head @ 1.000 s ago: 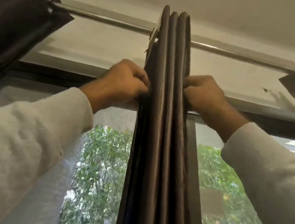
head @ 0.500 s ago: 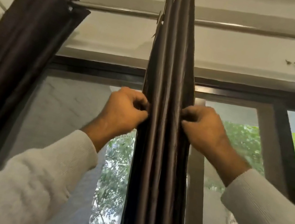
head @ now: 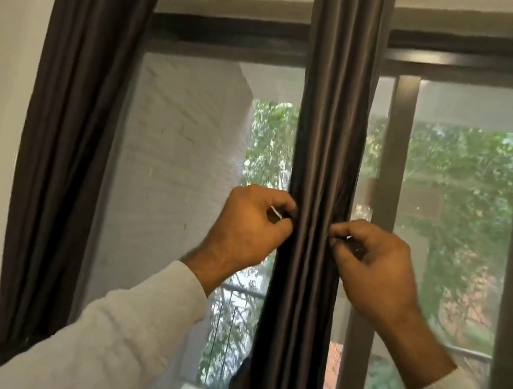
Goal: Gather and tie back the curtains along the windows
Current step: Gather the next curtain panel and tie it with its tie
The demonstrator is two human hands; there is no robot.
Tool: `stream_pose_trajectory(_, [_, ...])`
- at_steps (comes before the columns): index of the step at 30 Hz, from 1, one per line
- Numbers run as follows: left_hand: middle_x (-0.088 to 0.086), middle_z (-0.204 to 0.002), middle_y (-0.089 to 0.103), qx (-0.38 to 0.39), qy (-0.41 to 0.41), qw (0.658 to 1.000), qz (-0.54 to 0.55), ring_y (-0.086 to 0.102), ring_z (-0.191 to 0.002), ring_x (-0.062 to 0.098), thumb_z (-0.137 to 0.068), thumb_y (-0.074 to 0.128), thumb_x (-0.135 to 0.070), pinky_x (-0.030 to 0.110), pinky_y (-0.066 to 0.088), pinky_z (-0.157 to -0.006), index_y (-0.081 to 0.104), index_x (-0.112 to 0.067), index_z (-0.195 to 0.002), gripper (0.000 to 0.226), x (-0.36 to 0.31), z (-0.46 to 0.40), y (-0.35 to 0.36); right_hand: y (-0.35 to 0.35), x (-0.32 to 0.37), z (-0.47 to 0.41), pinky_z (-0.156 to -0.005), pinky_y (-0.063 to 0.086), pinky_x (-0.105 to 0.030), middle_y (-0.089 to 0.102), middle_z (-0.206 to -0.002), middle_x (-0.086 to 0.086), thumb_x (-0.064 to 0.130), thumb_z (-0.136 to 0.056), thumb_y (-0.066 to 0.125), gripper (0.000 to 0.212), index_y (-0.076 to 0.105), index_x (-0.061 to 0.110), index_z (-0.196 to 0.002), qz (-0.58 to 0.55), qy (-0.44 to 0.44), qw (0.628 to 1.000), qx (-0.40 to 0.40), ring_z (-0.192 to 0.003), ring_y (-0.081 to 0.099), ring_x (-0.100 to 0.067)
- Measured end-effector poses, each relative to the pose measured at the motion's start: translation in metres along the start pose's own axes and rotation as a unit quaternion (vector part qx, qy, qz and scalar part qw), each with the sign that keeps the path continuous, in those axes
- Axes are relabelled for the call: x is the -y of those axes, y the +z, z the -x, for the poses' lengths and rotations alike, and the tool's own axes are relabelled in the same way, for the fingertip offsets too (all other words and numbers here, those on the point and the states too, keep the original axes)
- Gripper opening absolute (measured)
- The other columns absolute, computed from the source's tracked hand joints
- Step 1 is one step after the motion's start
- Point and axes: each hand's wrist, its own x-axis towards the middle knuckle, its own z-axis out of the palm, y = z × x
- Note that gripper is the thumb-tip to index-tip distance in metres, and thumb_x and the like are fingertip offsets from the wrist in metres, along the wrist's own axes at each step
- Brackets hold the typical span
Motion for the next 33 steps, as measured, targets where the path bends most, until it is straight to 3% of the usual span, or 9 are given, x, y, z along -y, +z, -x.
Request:
stream_pose_trajectory(3, [0.012,-0.084,0.077,0.034,-0.015,0.995,0.097,0.077,-0.076,0.029,-0.084,0.079,-0.003,0.044,0.067,-0.072,0.082,-0.010,-0.095,0.014,0.003,0.020,0.001,0.007,0.002,0.029,-0.077,0.050,-0.011,0.072,-0.089,0.009,-0.009,-0.091,0.072,0.029,0.082,0.017,-0.097,-0.015,-0.027,0.999,0.023,-0.082,0.070,-0.008])
stream_pose_trajectory(5, [0.020,-0.085,0.074,0.023,-0.024,0.985,0.167,0.074,-0.077,0.031,-0.082,0.078,-0.005,0.041,0.066,-0.070,0.079,-0.013,-0.093,0.014,0.011,0.035,-0.005,0.010,0.004,0.045,-0.076,0.052,-0.015,0.072,-0.089,0.007,-0.008,-0.092,0.073,0.026,0.081,0.015,-0.101,-0.038,-0.017,0.999,0.001,-0.082,0.070,-0.012])
stream_pose_trajectory(10, [-0.010,-0.083,0.076,0.021,-0.050,0.995,0.081,0.071,-0.069,0.025,-0.082,0.070,-0.009,0.033,0.060,-0.062,0.079,-0.025,-0.096,0.023,0.052,0.094,-0.002,0.038,-0.007,0.090,-0.070,0.052,-0.010,0.075,-0.089,0.013,-0.010,-0.088,0.075,0.042,0.077,0.030,-0.098,-0.059,0.078,0.994,-0.043,-0.072,0.070,-0.007])
stream_pose_trajectory(14, [-0.010,-0.083,0.077,0.068,-0.059,0.995,0.045,0.073,-0.071,0.013,-0.085,0.067,-0.013,0.042,0.063,-0.069,0.082,-0.022,-0.098,0.021,0.070,0.137,0.006,0.066,-0.012,0.132,-0.077,0.059,-0.024,0.074,-0.092,0.010,0.000,-0.089,0.071,0.026,0.080,0.021,-0.100,-0.038,0.061,0.997,-0.024,-0.083,0.073,-0.010])
stream_pose_trajectory(19, [-0.014,-0.094,0.078,0.041,-0.056,0.995,0.067,0.075,-0.081,0.008,-0.095,0.069,-0.014,0.035,0.063,-0.074,0.076,-0.028,-0.114,0.024,0.080,0.164,0.003,0.076,0.016,0.164,-0.080,0.058,-0.022,0.074,-0.097,0.012,0.008,-0.095,0.076,0.019,0.076,0.022,-0.107,-0.038,0.098,0.990,-0.098,-0.090,0.074,-0.012])
stream_pose_trajectory(23, [-0.013,-0.110,0.080,0.027,-0.043,0.997,0.062,0.077,-0.098,0.002,-0.096,0.069,-0.008,0.032,0.064,-0.088,0.079,-0.021,-0.124,0.032,0.088,0.178,0.000,0.087,0.021,0.178,-0.075,0.055,-0.019,0.066,-0.100,0.017,0.006,-0.096,0.074,0.038,0.061,0.037,-0.113,0.032,0.060,0.992,-0.104,-0.086,0.069,-0.007])
stream_pose_trajectory(25, [-0.008,-0.107,0.081,0.019,-0.036,0.998,0.051,0.078,-0.095,0.006,-0.097,0.068,-0.007,0.033,0.064,-0.087,0.077,-0.017,-0.122,0.029,0.088,0.182,0.000,0.089,0.015,0.185,-0.083,0.051,-0.015,0.062,-0.103,0.014,0.002,-0.100,0.063,0.023,0.070,0.022,-0.109,0.099,0.024,0.993,-0.060,-0.097,0.064,0.000])
stream_pose_trajectory(28, [-0.005,-0.106,0.079,0.005,-0.005,1.000,0.024,0.076,-0.095,0.008,-0.094,0.068,-0.003,0.035,0.064,-0.085,0.079,-0.011,-0.115,0.024,0.088,0.184,0.002,0.091,0.004,0.187,-0.085,0.045,-0.005,0.061,-0.104,0.009,0.003,-0.099,0.062,0.022,0.076,0.012,-0.113,0.135,0.084,0.985,-0.063,-0.098,0.060,0.007])
stream_pose_trajectory(33, [-0.005,-0.107,0.074,0.043,-0.030,0.998,0.034,0.073,-0.096,0.012,-0.103,0.070,-0.025,0.032,0.064,-0.077,0.079,-0.012,-0.114,0.019,0.083,0.180,0.003,0.106,0.001,0.185,-0.073,0.056,-0.028,0.057,-0.095,0.013,0.036,-0.099,0.072,0.022,0.080,0.020,-0.113,0.110,0.134,0.984,-0.031,-0.085,0.064,-0.005])
